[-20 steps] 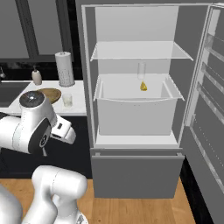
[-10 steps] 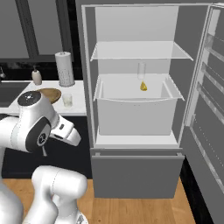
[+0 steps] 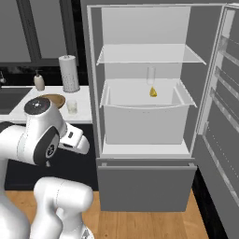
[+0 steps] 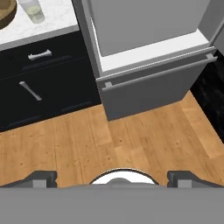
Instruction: Grab a lemon wedge from the fridge and one ice cube from the ice bowl, and put them in the glass of lemonade.
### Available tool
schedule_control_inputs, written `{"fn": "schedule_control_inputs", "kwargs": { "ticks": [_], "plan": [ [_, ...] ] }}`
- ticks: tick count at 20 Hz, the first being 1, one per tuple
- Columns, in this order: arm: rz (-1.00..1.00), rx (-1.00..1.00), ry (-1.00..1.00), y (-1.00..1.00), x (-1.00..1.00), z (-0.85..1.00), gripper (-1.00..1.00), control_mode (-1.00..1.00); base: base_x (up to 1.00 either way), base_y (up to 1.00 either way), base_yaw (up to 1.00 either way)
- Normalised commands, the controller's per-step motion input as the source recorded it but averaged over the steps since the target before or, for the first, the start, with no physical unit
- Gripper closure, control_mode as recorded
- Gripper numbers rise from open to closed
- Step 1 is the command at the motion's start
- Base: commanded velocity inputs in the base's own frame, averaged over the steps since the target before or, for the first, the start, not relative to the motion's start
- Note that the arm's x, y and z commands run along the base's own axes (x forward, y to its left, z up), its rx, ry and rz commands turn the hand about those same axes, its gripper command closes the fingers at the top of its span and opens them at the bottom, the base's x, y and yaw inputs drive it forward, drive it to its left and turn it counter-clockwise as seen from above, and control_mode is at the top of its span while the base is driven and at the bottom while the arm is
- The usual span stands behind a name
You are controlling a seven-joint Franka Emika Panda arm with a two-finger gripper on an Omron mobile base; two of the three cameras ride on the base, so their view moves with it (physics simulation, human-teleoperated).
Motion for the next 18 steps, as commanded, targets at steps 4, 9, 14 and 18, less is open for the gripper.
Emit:
{"fn": "schedule_control_inputs", "kwargs": {
  "ticks": [4, 9, 14, 18],
  "plan": [
    [0.04, 0.0, 0.0, 0.0, 0.0, 0.0, -1.0, -1.0, 0.0, 0.0, 0.0],
    [0.0, 0.0, 0.0, 0.0, 0.0, 0.0, -1.0, -1.0, 0.0, 0.0, 0.0],
    [0.0, 0.0, 0.0, 0.0, -0.02, 0.0, -1.0, 1.0, -0.1, -0.08, 0.0],
    [0.0, 0.0, 0.0, 0.0, 0.0, 0.0, -1.0, 1.0, -0.14, -0.52, 0.0]
  ]
}}
